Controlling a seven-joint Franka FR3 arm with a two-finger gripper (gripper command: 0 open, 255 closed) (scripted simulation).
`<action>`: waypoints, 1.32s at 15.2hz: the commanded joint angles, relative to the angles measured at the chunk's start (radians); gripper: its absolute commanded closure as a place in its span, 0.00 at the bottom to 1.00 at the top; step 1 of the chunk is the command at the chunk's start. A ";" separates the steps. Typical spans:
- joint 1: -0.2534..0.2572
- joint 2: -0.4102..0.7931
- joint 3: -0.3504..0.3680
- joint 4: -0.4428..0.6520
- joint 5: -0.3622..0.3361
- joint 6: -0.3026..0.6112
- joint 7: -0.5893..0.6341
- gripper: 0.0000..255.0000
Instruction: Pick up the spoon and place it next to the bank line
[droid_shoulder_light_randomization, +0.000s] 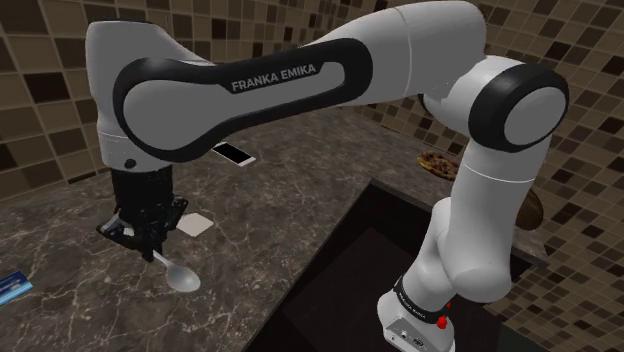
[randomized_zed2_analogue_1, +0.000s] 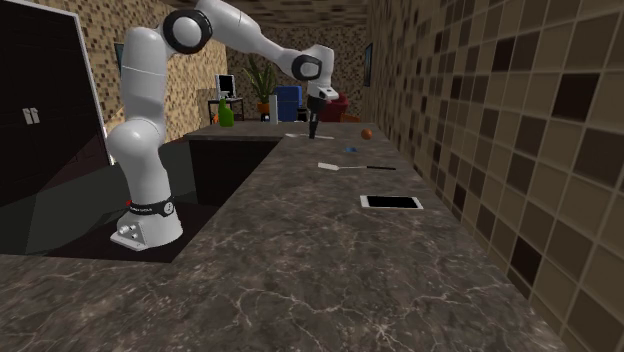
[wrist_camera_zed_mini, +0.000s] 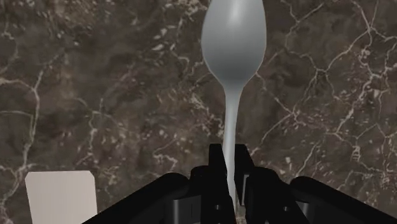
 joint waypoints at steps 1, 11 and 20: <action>0.033 0.041 0.014 0.053 -0.016 -0.005 0.051 1.00; 0.190 0.265 0.039 0.341 -0.101 -0.047 0.236 1.00; 0.189 0.295 0.034 0.265 -0.107 0.057 0.225 1.00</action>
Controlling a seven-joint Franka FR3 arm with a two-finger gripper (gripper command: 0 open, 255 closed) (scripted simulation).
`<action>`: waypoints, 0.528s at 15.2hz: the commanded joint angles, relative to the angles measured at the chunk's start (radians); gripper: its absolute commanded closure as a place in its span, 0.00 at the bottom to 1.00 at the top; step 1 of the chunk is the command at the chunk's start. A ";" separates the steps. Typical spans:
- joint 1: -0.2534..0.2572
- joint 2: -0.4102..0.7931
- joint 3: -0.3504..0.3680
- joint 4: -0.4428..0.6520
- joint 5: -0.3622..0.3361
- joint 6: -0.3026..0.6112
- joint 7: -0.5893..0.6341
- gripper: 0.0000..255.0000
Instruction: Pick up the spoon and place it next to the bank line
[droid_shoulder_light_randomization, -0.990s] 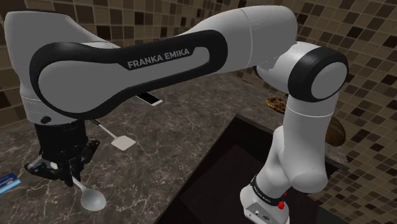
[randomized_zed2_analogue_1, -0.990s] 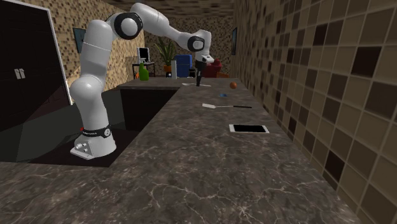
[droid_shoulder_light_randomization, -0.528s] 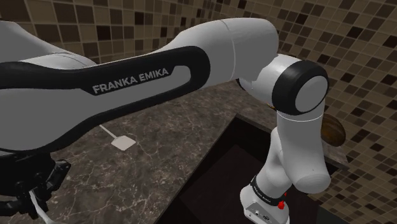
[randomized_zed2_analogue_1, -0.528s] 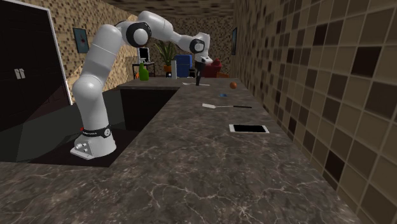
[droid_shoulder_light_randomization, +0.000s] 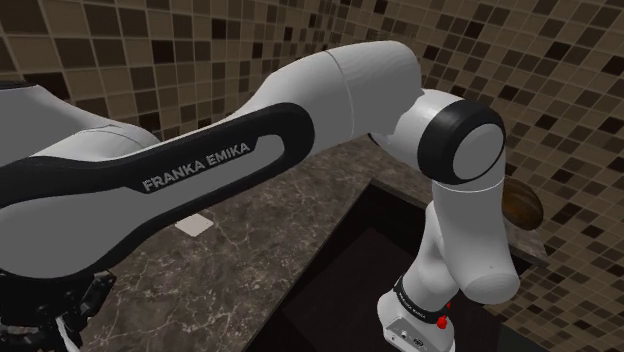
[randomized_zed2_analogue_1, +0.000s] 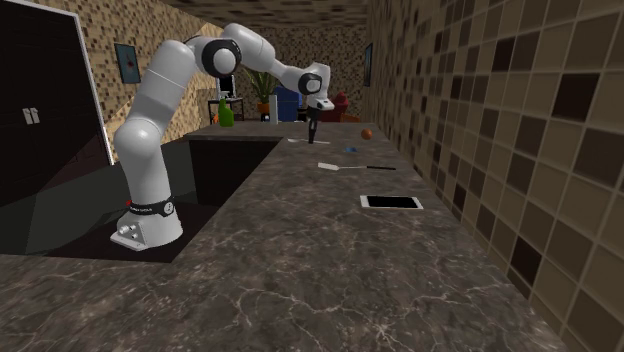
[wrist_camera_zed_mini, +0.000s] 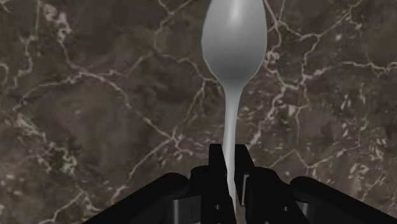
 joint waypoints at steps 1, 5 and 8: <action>0.001 0.009 -0.001 -0.014 -0.002 0.023 -0.002 1.00; 0.001 0.020 -0.003 -0.030 -0.004 0.050 -0.005 1.00; 0.001 0.021 -0.003 -0.030 -0.004 0.050 -0.005 1.00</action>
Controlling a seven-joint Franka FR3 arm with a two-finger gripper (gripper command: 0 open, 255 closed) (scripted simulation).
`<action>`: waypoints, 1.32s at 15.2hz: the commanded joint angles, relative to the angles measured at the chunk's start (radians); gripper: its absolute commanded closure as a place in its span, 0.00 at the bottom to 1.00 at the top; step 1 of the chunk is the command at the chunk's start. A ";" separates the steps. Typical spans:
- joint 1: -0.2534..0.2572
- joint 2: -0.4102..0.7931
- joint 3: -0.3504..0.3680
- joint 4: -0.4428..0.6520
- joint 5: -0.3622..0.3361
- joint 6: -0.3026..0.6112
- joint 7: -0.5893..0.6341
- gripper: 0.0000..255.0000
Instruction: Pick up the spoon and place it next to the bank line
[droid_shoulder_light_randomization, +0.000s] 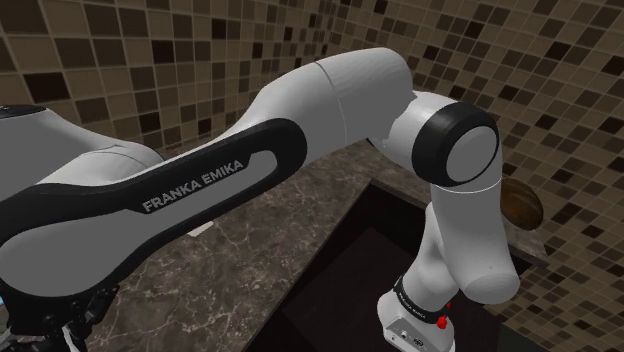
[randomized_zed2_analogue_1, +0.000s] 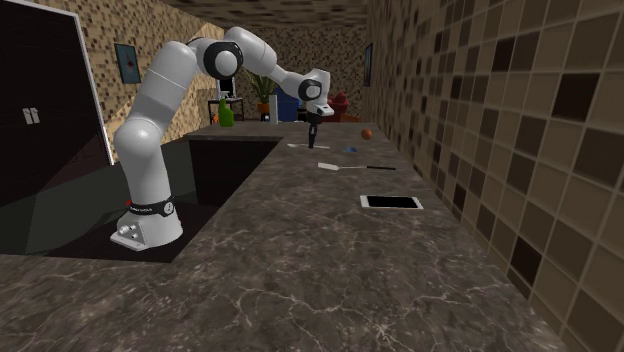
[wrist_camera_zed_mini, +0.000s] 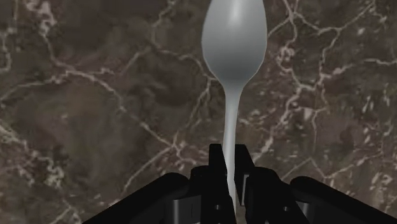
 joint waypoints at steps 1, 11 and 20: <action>0.000 0.000 0.000 -0.001 0.000 0.001 0.000 1.00; -0.008 -0.022 0.002 0.033 0.005 -0.055 -0.003 0.00; -0.014 -0.037 0.003 0.070 0.009 -0.107 -0.005 0.00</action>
